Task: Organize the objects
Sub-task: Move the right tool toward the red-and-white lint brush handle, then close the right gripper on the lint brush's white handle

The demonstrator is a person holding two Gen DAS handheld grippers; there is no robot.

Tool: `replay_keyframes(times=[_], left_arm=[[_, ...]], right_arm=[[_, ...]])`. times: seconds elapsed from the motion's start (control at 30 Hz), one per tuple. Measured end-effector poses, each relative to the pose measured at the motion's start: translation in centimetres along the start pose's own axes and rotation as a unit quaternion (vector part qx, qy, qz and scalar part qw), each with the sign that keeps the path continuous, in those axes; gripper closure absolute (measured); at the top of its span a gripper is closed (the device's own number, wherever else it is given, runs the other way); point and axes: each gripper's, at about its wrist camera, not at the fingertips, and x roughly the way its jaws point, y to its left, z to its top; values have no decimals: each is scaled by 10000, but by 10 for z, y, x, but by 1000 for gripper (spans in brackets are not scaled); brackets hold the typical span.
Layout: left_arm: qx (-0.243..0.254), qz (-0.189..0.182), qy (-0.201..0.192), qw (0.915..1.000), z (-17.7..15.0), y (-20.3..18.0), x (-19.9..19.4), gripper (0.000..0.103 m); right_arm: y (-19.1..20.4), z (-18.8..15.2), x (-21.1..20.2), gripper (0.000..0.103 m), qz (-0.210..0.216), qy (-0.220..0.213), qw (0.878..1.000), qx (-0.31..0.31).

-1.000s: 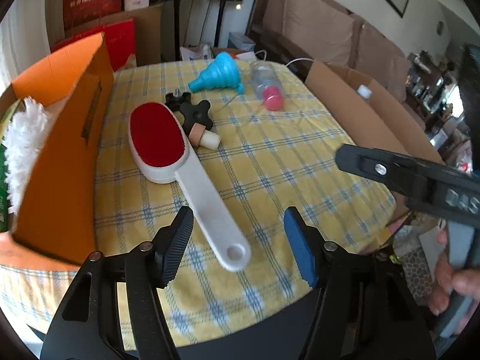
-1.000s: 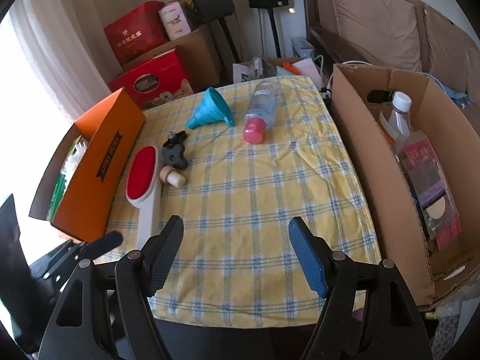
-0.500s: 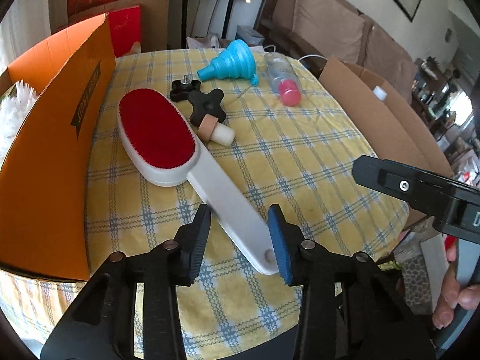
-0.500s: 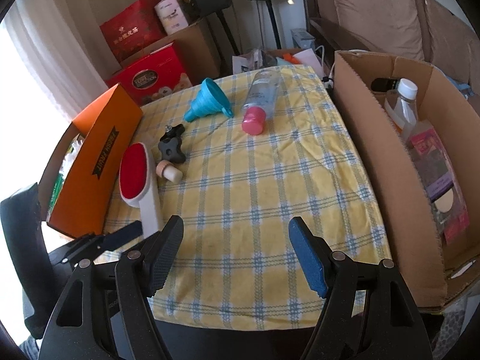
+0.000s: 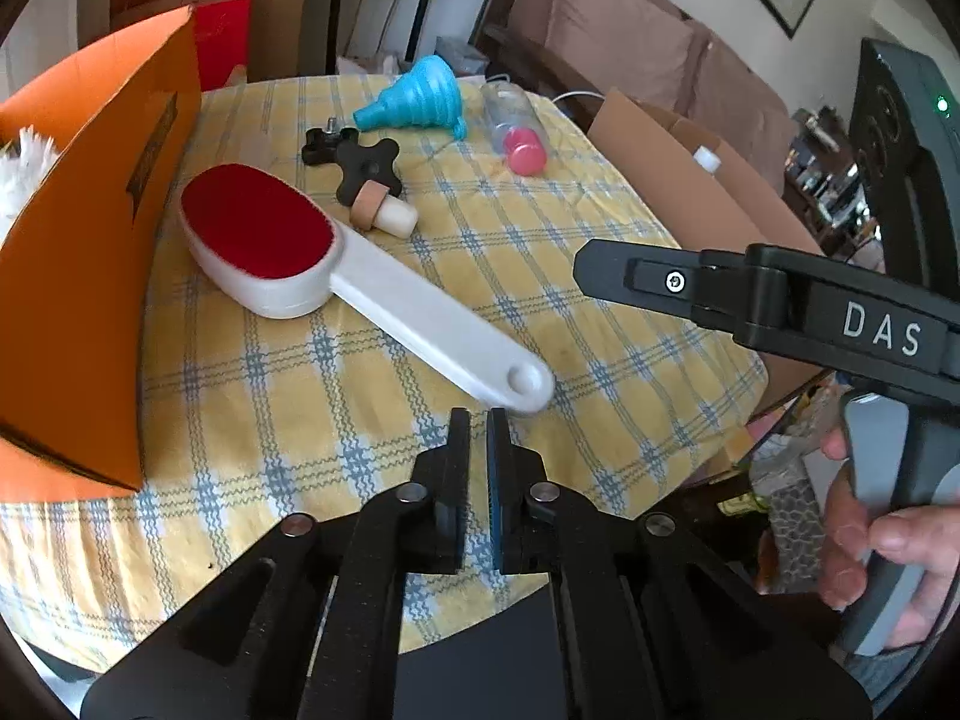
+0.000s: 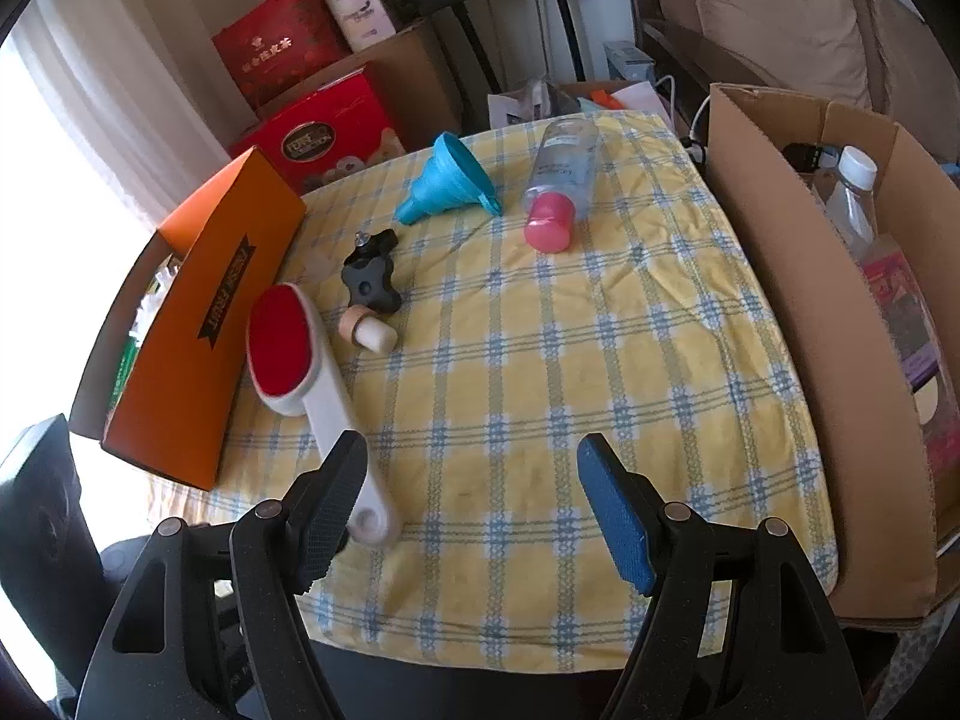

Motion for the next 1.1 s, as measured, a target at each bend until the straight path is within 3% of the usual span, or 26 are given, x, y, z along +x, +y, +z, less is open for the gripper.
replay_keyframes(times=[0.17,0.33,0.67,0.77,0.8,0.83,1.0,1.1], left_arm=[[-102,-53,-50,9999,-1,4,-8,93],[-104,-49,-60,9999,-8,5,-17,58],[-104,-46,32,9999,-18,10,-21,52],[-89,-43,44,9999,-20,10,-22,45],[-91,-50,52,9999,-20,9,-22,44],[-95,-64,59,9999,-20,9,-22,42],[-204,-160,24,9997,-18,11,-24,32],[-286,-205,1,9994,-17,14,-26,31]], right_arm=[[5,1,4,27,88,43,9999,-137],[22,3,15,27,242,176,9981,-546],[52,3,60,28,321,673,9907,-1142],[59,2,65,42,139,684,9882,-1366],[60,1,65,51,105,709,9871,-1429],[60,1,64,67,162,739,9869,-1427],[52,-4,57,71,285,822,9864,-1394],[46,-10,47,71,236,808,9867,-1389]])
